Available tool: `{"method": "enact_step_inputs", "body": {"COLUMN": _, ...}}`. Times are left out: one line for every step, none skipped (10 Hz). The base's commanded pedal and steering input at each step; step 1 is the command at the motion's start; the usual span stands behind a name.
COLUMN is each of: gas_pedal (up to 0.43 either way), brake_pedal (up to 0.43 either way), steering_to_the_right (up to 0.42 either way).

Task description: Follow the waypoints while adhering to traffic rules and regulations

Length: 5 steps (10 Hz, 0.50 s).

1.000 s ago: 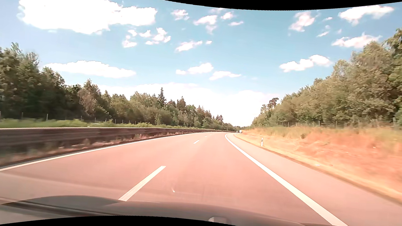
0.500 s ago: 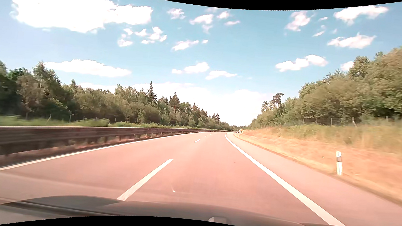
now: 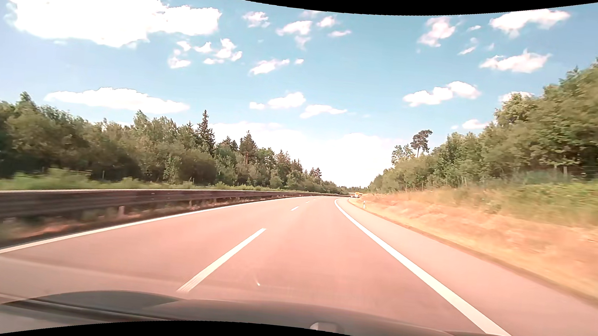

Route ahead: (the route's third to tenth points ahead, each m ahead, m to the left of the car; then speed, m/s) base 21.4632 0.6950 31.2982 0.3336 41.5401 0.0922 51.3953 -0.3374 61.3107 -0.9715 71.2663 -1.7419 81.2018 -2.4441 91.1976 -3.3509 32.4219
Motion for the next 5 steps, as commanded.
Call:
{"method": "enact_step_inputs", "body": {"gas_pedal": 0.319, "brake_pedal": 0.0, "steering_to_the_right": 0.006}}
{"method": "enact_step_inputs", "body": {"gas_pedal": 0.319, "brake_pedal": 0.0, "steering_to_the_right": 0.006}}
{"method": "enact_step_inputs", "body": {"gas_pedal": 0.319, "brake_pedal": 0.0, "steering_to_the_right": 0.006}}
{"method": "enact_step_inputs", "body": {"gas_pedal": 0.319, "brake_pedal": 0.0, "steering_to_the_right": 0.006}}
{"method": "enact_step_inputs", "body": {"gas_pedal": 0.319, "brake_pedal": 0.0, "steering_to_the_right": 0.007}}
